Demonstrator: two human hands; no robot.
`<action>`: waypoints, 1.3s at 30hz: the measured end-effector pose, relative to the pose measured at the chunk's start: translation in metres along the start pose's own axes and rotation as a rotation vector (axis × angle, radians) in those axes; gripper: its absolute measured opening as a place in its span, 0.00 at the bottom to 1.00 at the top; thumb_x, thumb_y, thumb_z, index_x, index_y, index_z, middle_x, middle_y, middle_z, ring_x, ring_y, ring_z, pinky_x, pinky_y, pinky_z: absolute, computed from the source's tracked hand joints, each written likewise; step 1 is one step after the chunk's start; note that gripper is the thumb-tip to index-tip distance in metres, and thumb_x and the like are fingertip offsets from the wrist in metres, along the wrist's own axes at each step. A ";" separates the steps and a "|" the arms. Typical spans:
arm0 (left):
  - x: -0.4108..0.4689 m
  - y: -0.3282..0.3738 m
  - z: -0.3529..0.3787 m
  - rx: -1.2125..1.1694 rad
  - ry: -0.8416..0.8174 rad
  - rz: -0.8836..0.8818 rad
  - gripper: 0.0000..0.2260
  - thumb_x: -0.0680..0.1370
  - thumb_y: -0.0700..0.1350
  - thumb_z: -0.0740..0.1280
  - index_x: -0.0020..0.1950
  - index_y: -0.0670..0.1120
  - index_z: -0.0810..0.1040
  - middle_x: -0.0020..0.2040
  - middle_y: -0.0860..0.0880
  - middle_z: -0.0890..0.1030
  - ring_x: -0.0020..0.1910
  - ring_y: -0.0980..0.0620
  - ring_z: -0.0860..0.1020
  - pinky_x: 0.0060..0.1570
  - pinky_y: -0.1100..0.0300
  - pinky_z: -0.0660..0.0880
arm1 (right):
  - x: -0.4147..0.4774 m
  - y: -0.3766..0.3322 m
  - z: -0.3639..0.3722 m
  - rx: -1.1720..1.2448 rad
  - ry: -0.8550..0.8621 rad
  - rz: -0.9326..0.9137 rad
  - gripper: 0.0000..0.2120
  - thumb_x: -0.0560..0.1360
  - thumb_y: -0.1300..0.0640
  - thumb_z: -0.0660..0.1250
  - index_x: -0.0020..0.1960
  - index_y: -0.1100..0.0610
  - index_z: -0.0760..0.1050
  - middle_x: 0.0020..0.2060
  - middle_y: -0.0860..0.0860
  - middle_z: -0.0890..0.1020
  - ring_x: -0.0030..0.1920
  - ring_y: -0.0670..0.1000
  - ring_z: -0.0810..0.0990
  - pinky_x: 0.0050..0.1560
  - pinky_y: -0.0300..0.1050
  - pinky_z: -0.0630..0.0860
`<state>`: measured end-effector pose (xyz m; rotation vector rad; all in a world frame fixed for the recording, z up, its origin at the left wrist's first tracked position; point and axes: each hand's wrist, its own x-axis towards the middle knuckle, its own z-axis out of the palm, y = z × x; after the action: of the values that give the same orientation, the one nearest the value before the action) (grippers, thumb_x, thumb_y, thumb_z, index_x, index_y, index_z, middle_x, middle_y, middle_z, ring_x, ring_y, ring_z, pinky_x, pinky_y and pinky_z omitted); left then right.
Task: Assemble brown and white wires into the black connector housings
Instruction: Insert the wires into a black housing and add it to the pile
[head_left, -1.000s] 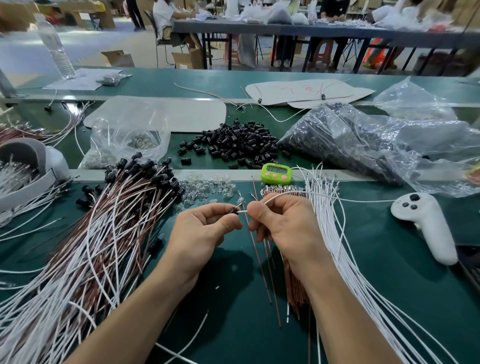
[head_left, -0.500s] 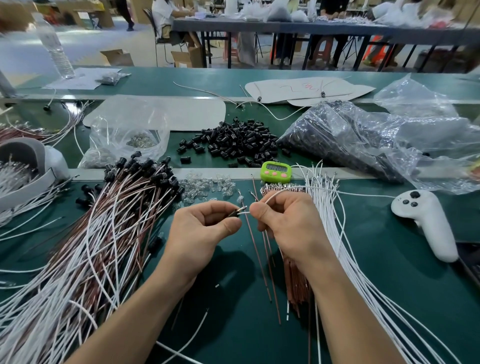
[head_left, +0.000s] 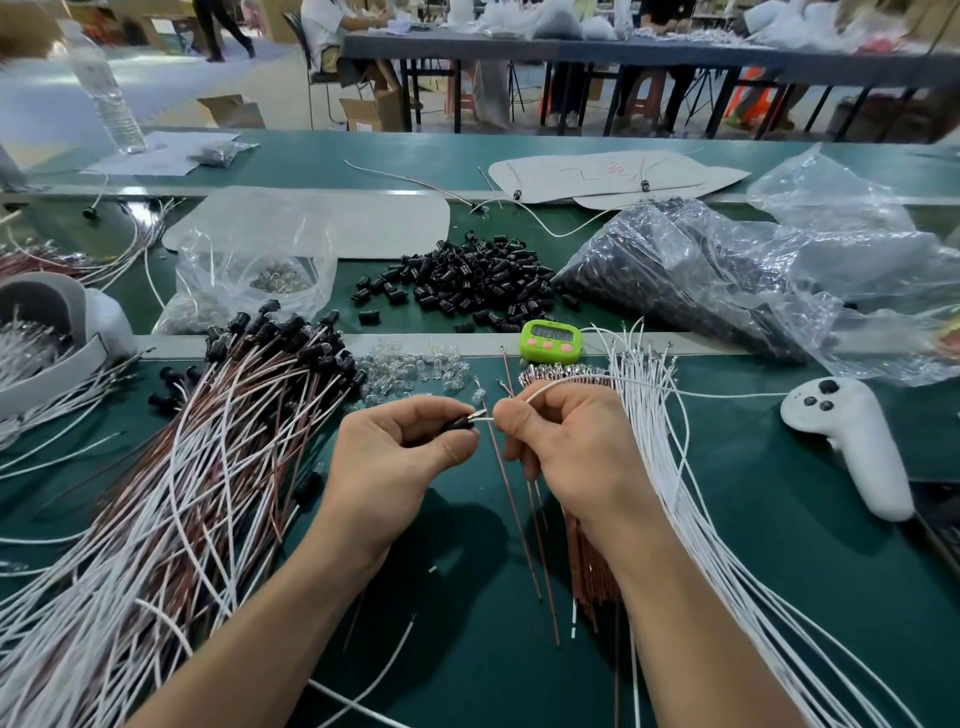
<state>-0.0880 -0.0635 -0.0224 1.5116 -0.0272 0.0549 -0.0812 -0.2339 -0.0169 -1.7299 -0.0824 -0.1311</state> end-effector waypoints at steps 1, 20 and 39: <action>0.000 0.000 0.001 0.001 -0.001 0.006 0.15 0.70 0.32 0.77 0.43 0.54 0.88 0.42 0.47 0.88 0.43 0.52 0.86 0.45 0.66 0.80 | 0.000 0.000 0.000 -0.013 0.011 -0.002 0.15 0.77 0.59 0.75 0.32 0.58 0.81 0.29 0.53 0.82 0.25 0.52 0.74 0.29 0.47 0.71; 0.000 -0.007 -0.002 0.090 0.091 -0.005 0.14 0.68 0.47 0.82 0.50 0.60 0.87 0.40 0.51 0.88 0.36 0.58 0.83 0.44 0.64 0.80 | -0.002 0.002 -0.001 -0.107 -0.049 -0.050 0.13 0.79 0.60 0.71 0.36 0.55 0.82 0.31 0.49 0.84 0.27 0.48 0.79 0.32 0.38 0.74; -0.002 0.001 0.001 0.030 -0.003 -0.003 0.12 0.65 0.35 0.80 0.40 0.51 0.88 0.39 0.46 0.87 0.37 0.55 0.85 0.39 0.66 0.79 | -0.004 -0.002 0.001 0.092 -0.068 0.123 0.14 0.77 0.58 0.75 0.34 0.58 0.82 0.27 0.57 0.83 0.20 0.50 0.73 0.23 0.35 0.67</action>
<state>-0.0902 -0.0641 -0.0211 1.5414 -0.0268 0.0507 -0.0852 -0.2325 -0.0161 -1.6425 -0.0312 0.0225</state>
